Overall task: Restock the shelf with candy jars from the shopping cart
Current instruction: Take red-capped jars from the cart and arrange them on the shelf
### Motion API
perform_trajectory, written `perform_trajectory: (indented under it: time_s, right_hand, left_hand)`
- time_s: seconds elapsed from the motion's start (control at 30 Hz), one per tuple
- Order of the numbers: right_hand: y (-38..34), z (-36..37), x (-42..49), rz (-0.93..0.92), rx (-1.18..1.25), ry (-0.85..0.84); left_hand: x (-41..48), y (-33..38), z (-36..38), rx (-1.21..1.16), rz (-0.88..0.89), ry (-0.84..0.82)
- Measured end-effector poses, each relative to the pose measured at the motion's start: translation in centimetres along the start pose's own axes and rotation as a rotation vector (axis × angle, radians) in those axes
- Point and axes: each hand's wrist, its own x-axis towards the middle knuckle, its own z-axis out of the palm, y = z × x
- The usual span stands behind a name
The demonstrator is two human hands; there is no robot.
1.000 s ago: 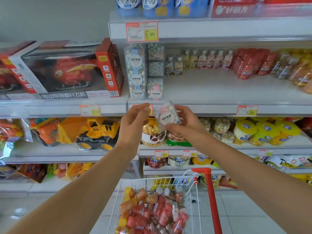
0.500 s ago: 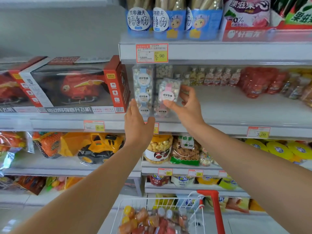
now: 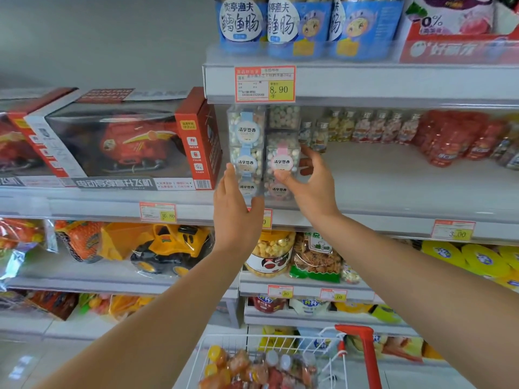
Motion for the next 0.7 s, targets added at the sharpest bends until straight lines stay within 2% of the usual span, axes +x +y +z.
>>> perform_trajectory:
  time_s: [0.2, 0.3, 0.37, 0.43, 0.53, 0.7]
  right_hand:
    - [-0.8, 0.1, -1.4, -0.024, -0.018, 0.068]
    - [-1.4, -0.1, -4.1, -0.091, 0.008, 0.147]
    - [-1.7, -0.1, -6.6, -0.112, 0.062, 0.138]
    - [-1.6, 0.3, -9.6, -0.096, 0.127, 0.046]
    - [0.8, 1.6, -14.4, -0.058, 0.147, -0.148]
    - [9.2, 4.0, -22.6, 0.203, -0.002, -0.483]
  left_hand:
    - [-0.2, -0.7, -0.2, 0.011, 0.023, -0.009]
    - [-1.2, -2.0, -0.6, 0.022, 0.046, 0.051]
    - [-2.3, -3.4, -1.0, 0.033, 0.049, 0.121]
    - [-4.0, -5.5, -1.4, 0.06, 0.025, 0.143]
    - [-7.4, -10.0, -1.7, 0.087, -0.071, 0.05]
    - [-14.7, -19.5, -1.1, 0.164, -0.344, -0.156]
